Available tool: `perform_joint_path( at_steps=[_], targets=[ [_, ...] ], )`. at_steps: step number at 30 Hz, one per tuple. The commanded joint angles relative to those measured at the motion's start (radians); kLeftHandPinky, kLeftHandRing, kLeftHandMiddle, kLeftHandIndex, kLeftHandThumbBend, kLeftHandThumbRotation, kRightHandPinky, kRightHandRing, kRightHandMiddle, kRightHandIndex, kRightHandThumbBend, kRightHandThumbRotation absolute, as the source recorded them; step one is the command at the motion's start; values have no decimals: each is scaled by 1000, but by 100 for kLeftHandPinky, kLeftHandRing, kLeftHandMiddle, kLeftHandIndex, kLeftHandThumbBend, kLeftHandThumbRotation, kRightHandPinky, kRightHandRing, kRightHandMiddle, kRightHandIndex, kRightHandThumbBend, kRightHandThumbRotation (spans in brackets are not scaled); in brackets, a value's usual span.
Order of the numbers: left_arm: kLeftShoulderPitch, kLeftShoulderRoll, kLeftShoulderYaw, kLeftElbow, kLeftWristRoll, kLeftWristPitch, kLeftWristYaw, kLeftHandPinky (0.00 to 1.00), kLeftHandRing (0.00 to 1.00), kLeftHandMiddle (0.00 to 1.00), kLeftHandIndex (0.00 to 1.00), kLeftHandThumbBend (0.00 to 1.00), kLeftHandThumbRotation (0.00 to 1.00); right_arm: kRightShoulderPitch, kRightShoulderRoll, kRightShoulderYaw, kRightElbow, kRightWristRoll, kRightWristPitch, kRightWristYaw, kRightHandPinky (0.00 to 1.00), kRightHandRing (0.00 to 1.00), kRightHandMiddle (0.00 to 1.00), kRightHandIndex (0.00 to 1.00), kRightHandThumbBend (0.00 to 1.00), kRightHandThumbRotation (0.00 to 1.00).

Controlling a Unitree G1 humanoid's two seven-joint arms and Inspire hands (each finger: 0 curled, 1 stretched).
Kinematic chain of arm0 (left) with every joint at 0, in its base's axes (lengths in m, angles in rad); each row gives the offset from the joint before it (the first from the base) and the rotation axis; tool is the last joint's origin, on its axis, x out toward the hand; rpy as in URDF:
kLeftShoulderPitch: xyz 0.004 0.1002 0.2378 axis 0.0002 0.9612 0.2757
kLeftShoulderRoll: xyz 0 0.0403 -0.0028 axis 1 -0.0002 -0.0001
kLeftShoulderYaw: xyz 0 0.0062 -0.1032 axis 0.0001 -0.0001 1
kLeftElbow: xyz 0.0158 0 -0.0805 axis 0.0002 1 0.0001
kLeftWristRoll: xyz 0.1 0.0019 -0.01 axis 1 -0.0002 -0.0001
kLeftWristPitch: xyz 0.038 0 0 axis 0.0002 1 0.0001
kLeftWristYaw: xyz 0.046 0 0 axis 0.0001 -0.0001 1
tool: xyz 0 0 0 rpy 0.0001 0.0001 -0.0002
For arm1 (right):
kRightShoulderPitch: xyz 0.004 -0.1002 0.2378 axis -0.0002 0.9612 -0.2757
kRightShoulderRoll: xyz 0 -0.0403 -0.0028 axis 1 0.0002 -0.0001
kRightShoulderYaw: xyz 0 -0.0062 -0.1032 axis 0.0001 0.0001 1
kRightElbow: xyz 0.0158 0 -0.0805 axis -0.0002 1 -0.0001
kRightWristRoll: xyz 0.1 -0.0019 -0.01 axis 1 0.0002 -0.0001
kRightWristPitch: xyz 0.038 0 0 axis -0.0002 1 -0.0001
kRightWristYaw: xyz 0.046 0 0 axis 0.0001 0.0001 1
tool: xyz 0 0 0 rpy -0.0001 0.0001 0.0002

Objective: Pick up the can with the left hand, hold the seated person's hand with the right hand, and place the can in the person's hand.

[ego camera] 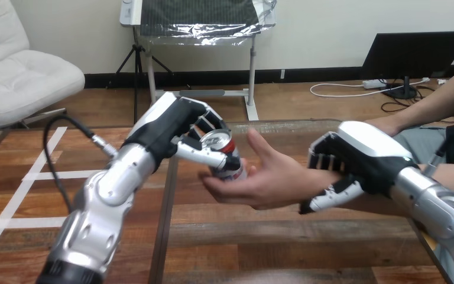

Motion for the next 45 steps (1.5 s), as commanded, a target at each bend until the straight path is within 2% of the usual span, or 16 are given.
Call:
perform_joint_path(
  at_steps=[1,8,16,24,32,38,45],
  targets=[
    [-128,-25,3,38,-10,-52,27,30,38,43,48,68,0,-51,60,12,-39,20,15,19,26,32,38,40,88,29],
    [-168,-47,-4,93,-4,-69,39,27,35,42,47,68,0,-51,73,11,-60,20,28,28,26,32,38,41,88,30],
    [-205,-67,-10,149,-5,-91,47,30,39,45,48,68,0,-48,85,11,-86,21,53,40,26,32,38,41,88,31],
    [-235,-90,-15,211,-7,-125,57,32,41,46,47,68,0,-44,93,10,-97,29,53,40,26,31,38,40,88,29],
    [-249,-108,-22,255,-3,-157,69,33,41,46,47,68,0,-37,91,9,-107,31,51,40,25,31,37,40,87,29],
    [-253,-116,-26,276,-3,-174,71,28,36,42,47,69,0,-34,91,9,-107,30,51,38,25,31,37,40,87,29],
    [-249,-118,-30,279,-1,-184,64,27,34,40,46,69,0,-27,90,6,-118,32,64,43,26,31,37,40,87,29]
  ],
)
